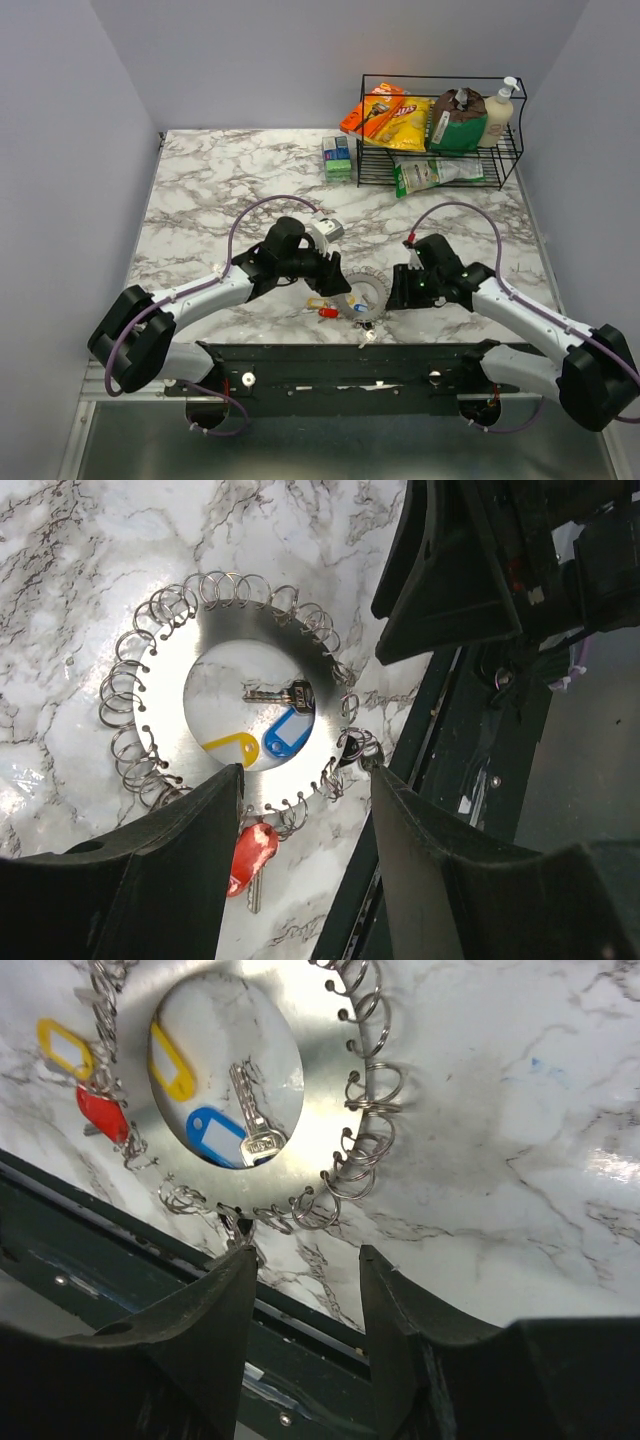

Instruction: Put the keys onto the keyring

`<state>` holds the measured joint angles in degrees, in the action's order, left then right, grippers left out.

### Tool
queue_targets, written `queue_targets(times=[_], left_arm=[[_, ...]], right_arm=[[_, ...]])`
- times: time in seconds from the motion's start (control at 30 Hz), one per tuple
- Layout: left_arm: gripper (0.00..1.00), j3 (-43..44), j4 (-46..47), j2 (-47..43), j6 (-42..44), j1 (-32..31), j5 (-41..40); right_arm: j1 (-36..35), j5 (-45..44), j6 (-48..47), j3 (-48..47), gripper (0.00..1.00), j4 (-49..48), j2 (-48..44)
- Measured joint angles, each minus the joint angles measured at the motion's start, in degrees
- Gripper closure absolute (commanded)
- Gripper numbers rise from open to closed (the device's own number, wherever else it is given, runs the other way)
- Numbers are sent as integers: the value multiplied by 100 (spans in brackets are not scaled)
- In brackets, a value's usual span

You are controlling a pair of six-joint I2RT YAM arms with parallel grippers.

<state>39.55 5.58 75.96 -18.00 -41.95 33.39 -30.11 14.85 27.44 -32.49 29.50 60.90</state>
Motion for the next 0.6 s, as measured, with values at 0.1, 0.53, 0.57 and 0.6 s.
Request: queue_targets(times=[0.1,0.53,0.57,0.6], left_arm=[[37,0,-2,2,-24,0,-9],[82,291,-35,999,-514,-136,-466],[85,343,-33,1145,-560,-162,-498],[87,424,-46,1370,-634,-192,-540]], right_arm=[[-452,-326,-9,-181,47,151,299],[-966,-1099,-37,-402,46,479,885],[-966,-1121,-35,-402,45,479,885],[-966,-1139,-33,-407,45,483,885]])
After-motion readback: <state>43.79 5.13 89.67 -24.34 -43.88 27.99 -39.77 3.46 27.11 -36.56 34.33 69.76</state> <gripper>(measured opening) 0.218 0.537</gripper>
